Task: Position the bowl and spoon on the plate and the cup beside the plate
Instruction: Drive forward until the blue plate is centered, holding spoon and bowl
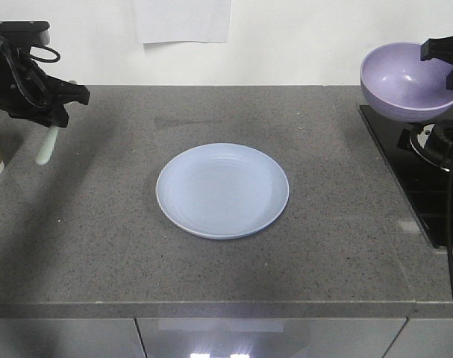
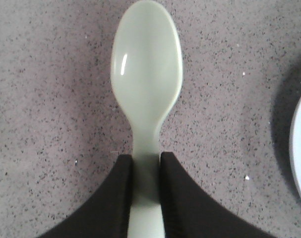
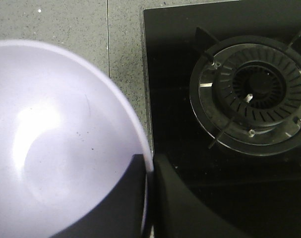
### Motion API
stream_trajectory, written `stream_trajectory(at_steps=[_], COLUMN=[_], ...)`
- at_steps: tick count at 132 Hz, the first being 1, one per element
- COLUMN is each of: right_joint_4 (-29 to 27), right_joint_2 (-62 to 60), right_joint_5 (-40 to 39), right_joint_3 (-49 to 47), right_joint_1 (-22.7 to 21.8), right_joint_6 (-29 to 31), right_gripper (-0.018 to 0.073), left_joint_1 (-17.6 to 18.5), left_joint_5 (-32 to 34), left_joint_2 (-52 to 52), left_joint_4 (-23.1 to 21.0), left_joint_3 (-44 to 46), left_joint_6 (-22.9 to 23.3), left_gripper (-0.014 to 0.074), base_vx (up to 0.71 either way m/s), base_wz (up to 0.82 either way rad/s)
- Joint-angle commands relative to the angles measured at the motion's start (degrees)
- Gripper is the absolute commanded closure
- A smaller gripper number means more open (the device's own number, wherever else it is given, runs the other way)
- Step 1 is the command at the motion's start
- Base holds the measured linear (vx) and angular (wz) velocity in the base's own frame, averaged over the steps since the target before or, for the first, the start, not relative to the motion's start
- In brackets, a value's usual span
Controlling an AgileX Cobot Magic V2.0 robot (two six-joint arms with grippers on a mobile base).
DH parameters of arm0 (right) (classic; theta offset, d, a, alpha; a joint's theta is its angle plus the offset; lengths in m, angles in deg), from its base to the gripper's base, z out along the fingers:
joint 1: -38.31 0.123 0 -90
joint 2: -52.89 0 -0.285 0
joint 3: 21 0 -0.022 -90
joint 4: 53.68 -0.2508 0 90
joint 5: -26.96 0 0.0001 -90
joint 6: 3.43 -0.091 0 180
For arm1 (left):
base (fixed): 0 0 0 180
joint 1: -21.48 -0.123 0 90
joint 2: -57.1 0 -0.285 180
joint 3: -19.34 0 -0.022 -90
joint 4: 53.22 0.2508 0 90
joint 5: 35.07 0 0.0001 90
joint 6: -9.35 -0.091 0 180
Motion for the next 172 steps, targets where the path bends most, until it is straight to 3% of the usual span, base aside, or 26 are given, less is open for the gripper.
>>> stream_trajectory(at_steps=[1, 172], right_joint_4=[0.0, 0.0], right_joint_2=[-2.9, -2.9], right_joint_5=[-3.2, -3.2], right_joint_3=[-1.9, -1.9], right_joint_1=[-0.1, -0.1], right_joint_6=[0.7, 0.7], right_gripper=[0.0566, 0.0566], left_joint_1=[0.2, 0.2], left_joint_5=[2.3, 2.3], left_joint_2=[-3.3, -3.3], left_joint_4=[-0.8, -0.8], left_joint_3=[1.6, 1.6], left_joint_6=[0.1, 0.1], left_gripper=[0.0603, 0.0603], base_vx=[0.08, 0.06], base_wz=[-0.01, -0.01])
